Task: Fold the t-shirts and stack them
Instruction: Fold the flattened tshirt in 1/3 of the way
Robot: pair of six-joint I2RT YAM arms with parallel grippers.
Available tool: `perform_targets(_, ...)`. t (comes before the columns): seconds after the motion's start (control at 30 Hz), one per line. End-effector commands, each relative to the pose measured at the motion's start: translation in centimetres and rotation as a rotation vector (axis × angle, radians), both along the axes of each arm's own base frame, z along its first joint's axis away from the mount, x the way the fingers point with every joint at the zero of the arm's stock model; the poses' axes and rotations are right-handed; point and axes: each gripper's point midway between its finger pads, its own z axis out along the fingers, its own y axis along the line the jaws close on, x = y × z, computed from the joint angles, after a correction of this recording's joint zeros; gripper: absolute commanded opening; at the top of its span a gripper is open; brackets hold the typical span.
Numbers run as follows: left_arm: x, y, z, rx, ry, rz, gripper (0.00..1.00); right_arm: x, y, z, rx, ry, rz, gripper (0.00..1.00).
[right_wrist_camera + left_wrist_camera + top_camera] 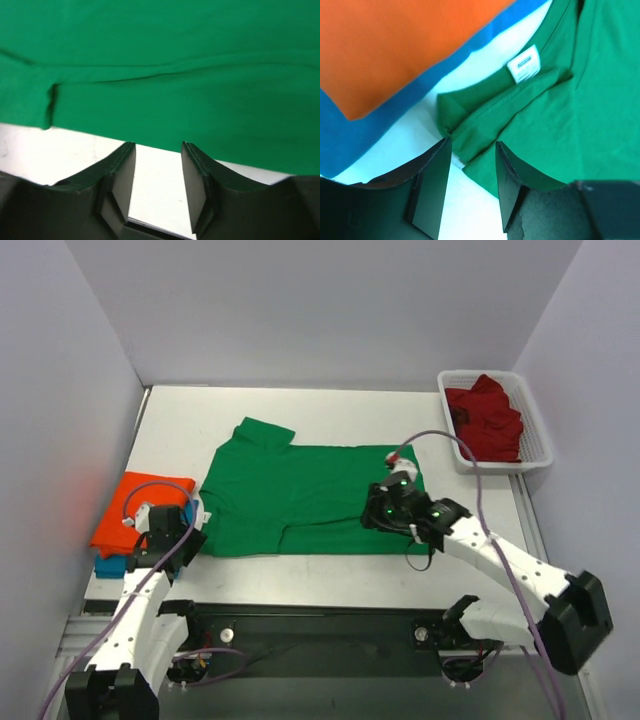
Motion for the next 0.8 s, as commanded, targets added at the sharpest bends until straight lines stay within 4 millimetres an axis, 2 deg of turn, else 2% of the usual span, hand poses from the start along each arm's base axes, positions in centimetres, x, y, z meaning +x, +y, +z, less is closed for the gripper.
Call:
perform_targets(0.0, -0.4, -1.6, -1.2, -0.016, 0.018, -0.064, 0.49, 1.9, 5.9, 1.7, -0.048, -0.085, 0.077, 0.40)
perform_targets(0.03, -0.7, -2.1, -1.4, -0.003, 0.025, -0.089, 0.49, 2.2, 7.4, 1.9, -0.063, -0.090, 0.103, 0.39)
perform_targets(0.07, -0.9, -2.4, -1.7, -0.004, 0.030, -0.089, 0.49, 2.1, 8.7, 0.0, -0.109, -0.052, 0.135, 0.38)
perform_targets(0.1, -1.2, -2.7, -1.8, 0.003, 0.036, -0.097, 0.49, 1.6, 10.5, -0.2, -0.113, -0.047, 0.181, 0.38)
perform_targets(0.13, -1.4, -3.0, -1.9, 0.023, 0.038, -0.112, 0.49, 2.2, 12.6, 1.0, -0.090, -0.066, 0.202, 0.37)
perform_targets(0.17, -1.5, -3.1, -2.0, 0.021, 0.040, -0.110, 0.49, 2.3, 13.6, -0.8, -0.123, -0.036, 0.223, 0.36)
perform_targets(0.2, -1.7, -3.1, -2.3, 0.031, 0.049, -0.108, 0.49, 2.3, 15.7, 0.1, -0.102, -0.052, 0.261, 0.36)
perform_targets(0.23, -1.8, -3.3, -2.4, 0.030, 0.052, -0.117, 0.49, 2.3, 16.5, -1.4, -0.126, -0.025, 0.275, 0.36)
perform_targets(0.33, -2.1, -3.0, -2.9, 0.044, 0.072, -0.111, 0.48, 2.6, 18.7, -2.3, -0.115, 0.001, 0.308, 0.36)
perform_targets(0.43, -1.5, -3.2, -2.5, 0.042, 0.054, -0.115, 0.46, 2.5, 20.1, -3.2, -0.104, 0.032, 0.335, 0.34)
perform_targets(0.53, -0.6, -4.0, -2.0, 0.011, 0.015, -0.140, 0.41, 2.3, 20.4, -3.7, -0.106, 0.046, 0.347, 0.34)
perform_targets(0.57, -0.5, -4.2, -1.9, 0.002, 0.009, -0.145, 0.35, 2.3, 20.4, -3.9, -0.107, 0.051, 0.346, 0.34)
perform_targets(0.63, -0.3, -4.5, -1.9, -0.011, 0.003, -0.155, 0.30, 2.1, 20.3, -4.1, -0.107, 0.054, 0.347, 0.35)
perform_targets(0.77, -0.2, -4.9, -1.9, -0.029, -0.001, -0.163, 0.13, 1.6, 20.7, -4.3, -0.096, 0.067, 0.361, 0.34)
